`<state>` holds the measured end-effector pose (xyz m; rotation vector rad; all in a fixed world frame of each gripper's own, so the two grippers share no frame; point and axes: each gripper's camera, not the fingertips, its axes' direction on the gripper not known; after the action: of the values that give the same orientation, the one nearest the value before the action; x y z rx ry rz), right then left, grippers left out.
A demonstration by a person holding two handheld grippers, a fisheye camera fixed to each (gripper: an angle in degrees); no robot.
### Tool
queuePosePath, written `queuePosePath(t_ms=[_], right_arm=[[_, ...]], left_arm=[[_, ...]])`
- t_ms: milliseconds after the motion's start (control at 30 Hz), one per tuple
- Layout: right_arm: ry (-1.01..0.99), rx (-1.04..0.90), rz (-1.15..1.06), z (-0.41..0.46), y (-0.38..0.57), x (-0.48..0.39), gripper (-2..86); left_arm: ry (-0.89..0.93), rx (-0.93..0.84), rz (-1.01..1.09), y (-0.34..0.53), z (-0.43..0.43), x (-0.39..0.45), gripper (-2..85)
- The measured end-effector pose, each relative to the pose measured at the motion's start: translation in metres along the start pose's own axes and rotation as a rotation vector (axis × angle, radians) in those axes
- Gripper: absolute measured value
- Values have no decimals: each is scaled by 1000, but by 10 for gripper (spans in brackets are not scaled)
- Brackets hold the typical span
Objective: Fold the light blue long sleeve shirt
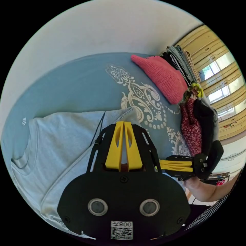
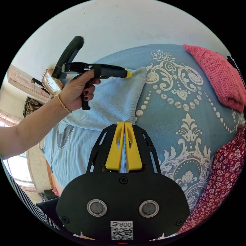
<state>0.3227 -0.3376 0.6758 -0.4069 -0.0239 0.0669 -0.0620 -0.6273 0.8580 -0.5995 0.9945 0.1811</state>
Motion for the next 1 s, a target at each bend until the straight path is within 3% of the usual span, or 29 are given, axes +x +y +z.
queuePosePath(t_ms=[133, 233, 367, 433, 467, 533, 633, 733, 767, 1000], right_arm=[[13, 48, -71, -7, -8, -37, 1], [36, 40, -159, 1, -18, -71, 1], [110, -118, -243, 47, -36, -107, 0], [112, -100, -261, 50, -42, -121, -1], [103, -127, -257, 52, -48, -130, 0], [121, -149, -262, 53, -57, -147, 1], [91, -87, -290, 51, -74, -189, 1], [-25, -74, -400, 70, -103, -252, 1], [-52, -86, -461, 84, -116, -281, 1], [-102, -182, -709, 167, -179, -425, 1]], left_arm=[[26, 120, -75, 94, -60, -26, 11], [-132, 160, -229, 176, -99, -56, 12], [-377, 97, -437, 270, -126, -97, 11], [-345, -8, -486, 297, -119, -117, 8], [-320, 70, -495, 314, -128, -123, 6], [-309, 61, -503, 333, -140, -130, 4], [-410, 146, -507, 376, -166, -135, 3], [-423, 59, -568, 426, -166, -159, 2], [-378, 127, -575, 448, -173, -166, 2], [-268, 111, -609, 537, -202, -204, 2]])
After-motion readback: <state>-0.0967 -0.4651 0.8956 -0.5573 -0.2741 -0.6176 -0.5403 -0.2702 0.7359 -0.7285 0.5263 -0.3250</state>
